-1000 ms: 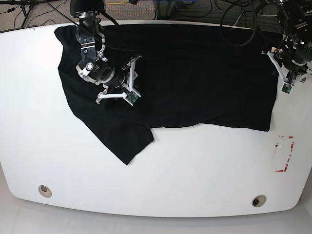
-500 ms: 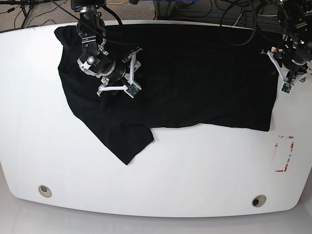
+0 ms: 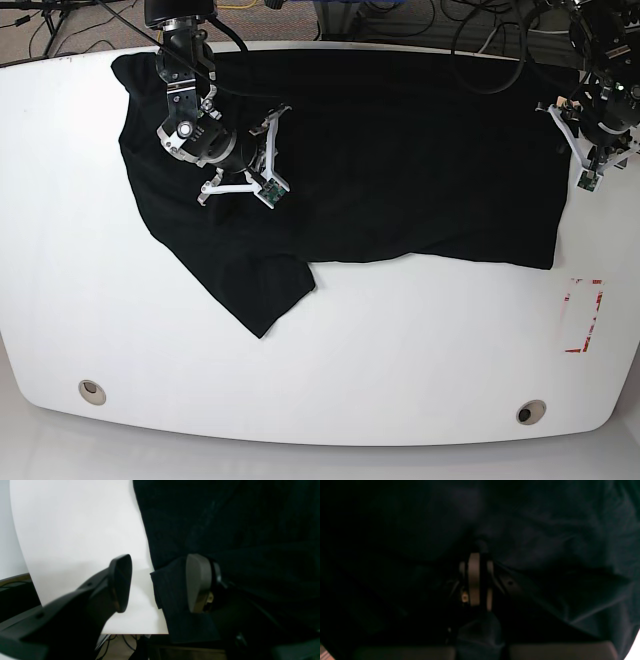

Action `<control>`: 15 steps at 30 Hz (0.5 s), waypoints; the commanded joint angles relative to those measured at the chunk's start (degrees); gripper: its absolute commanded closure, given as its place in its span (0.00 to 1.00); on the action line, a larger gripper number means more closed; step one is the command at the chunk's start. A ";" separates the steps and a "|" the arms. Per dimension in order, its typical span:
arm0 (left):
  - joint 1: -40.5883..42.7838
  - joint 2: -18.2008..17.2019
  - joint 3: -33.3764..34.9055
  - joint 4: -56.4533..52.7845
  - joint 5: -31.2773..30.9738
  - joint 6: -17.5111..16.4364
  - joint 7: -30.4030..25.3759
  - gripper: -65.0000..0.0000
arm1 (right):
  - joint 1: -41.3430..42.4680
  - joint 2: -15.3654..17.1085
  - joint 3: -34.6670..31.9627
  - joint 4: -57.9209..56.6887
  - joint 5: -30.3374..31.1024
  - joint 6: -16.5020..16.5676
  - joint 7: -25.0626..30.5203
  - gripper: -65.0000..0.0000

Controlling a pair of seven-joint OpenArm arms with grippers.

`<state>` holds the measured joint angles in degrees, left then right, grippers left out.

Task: Fold the T-shirt properly
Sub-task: 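Drag the pinched fabric with the right gripper back toward its arm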

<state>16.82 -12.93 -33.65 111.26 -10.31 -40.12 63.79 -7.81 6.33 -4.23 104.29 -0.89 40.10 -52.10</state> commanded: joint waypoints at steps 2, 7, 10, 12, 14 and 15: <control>-0.34 -0.92 -0.33 0.78 -0.11 0.12 -0.62 0.50 | 1.53 -0.22 0.14 2.30 0.75 -0.10 1.06 1.00; -0.25 -0.92 -0.33 0.78 -0.11 0.12 -0.62 0.50 | 2.85 -1.54 0.05 3.53 1.19 -0.10 1.06 1.00; -0.25 -0.92 -0.33 0.78 -0.11 0.12 -0.62 0.50 | 3.99 -2.94 0.23 3.89 1.10 -0.10 1.06 1.00; -0.25 -0.92 -0.33 0.78 -0.11 0.12 -0.62 0.50 | 4.61 -3.56 0.23 3.97 1.10 -0.10 1.15 1.00; -0.25 -0.92 -0.24 0.78 -0.11 0.12 -0.62 0.50 | 5.13 -3.73 0.23 3.89 1.19 -0.10 1.15 1.00; -0.25 -0.92 -0.24 0.78 -0.11 0.12 -0.62 0.50 | 5.48 -4.44 0.14 3.71 1.19 -0.10 1.15 1.00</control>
<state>16.84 -12.95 -33.65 111.22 -10.28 -40.12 63.79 -3.60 2.42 -4.14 106.94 -0.05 40.10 -52.07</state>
